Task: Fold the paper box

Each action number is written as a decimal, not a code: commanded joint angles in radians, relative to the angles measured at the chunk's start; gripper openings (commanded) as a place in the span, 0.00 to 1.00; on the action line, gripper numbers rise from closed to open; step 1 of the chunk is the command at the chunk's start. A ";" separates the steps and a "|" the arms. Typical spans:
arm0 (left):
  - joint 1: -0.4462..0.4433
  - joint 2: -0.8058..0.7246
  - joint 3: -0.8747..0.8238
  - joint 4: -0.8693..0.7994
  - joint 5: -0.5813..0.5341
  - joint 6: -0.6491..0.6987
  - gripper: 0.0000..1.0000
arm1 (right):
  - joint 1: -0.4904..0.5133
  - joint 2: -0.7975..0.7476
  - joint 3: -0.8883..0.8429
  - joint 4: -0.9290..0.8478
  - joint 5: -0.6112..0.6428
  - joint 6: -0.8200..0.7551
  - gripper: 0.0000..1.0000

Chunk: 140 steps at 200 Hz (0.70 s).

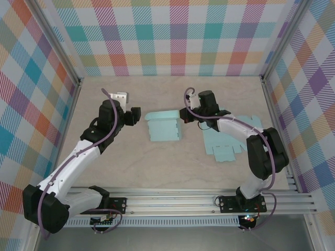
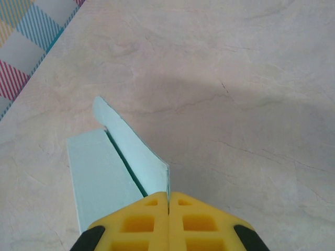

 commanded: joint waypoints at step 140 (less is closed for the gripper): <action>0.133 0.271 0.022 0.094 0.476 0.512 0.72 | 0.022 -0.153 -0.243 0.416 -0.063 -0.234 0.00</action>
